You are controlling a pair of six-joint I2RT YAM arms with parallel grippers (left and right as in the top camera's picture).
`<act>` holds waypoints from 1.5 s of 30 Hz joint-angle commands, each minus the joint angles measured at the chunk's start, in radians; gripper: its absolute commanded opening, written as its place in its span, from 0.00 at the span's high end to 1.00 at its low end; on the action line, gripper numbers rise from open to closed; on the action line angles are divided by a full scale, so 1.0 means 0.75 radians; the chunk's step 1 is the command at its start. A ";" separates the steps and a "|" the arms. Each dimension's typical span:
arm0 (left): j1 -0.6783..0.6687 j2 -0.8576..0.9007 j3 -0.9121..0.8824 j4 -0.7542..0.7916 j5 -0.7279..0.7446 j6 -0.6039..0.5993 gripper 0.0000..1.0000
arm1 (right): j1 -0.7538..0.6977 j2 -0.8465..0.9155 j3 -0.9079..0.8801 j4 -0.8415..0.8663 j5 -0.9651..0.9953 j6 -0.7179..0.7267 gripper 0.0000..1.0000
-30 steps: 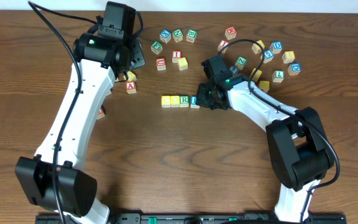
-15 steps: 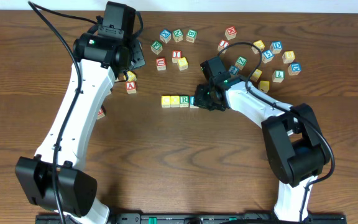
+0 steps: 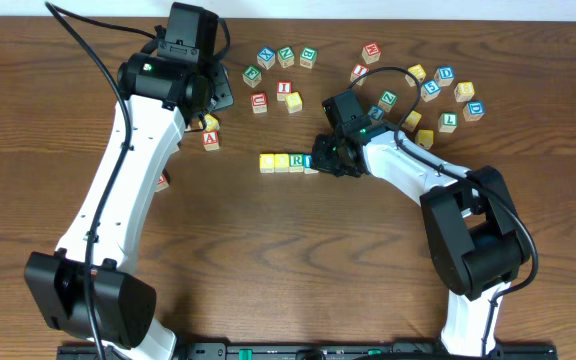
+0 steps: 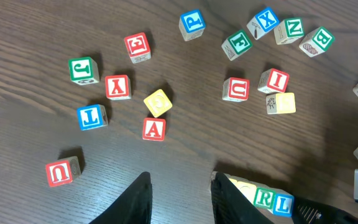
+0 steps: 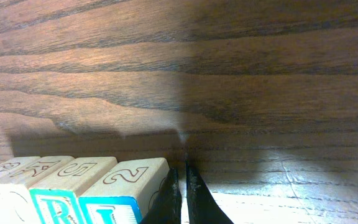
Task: Spell out CORL
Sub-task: 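Push the L block leftward against the R block with the right gripper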
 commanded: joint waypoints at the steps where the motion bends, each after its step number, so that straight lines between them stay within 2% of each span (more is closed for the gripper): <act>1: 0.002 0.001 -0.013 -0.002 -0.018 0.004 0.69 | 0.027 0.018 -0.004 -0.001 -0.013 0.017 0.99; 8: 0.002 0.001 -0.013 -0.002 -0.018 0.004 0.69 | 0.026 0.017 -0.003 -0.045 -0.020 0.017 0.99; 21: 0.002 0.001 -0.013 -0.006 -0.018 0.004 0.69 | 0.035 0.017 0.057 -0.296 -0.040 -0.034 0.99; 26: 0.002 0.001 -0.013 0.000 -0.018 0.004 0.68 | 0.071 0.017 0.058 -0.286 -0.063 -0.095 0.99; 45: 0.002 0.001 -0.013 0.004 -0.018 0.004 0.68 | 0.112 0.017 0.058 -0.135 -0.056 -0.139 0.99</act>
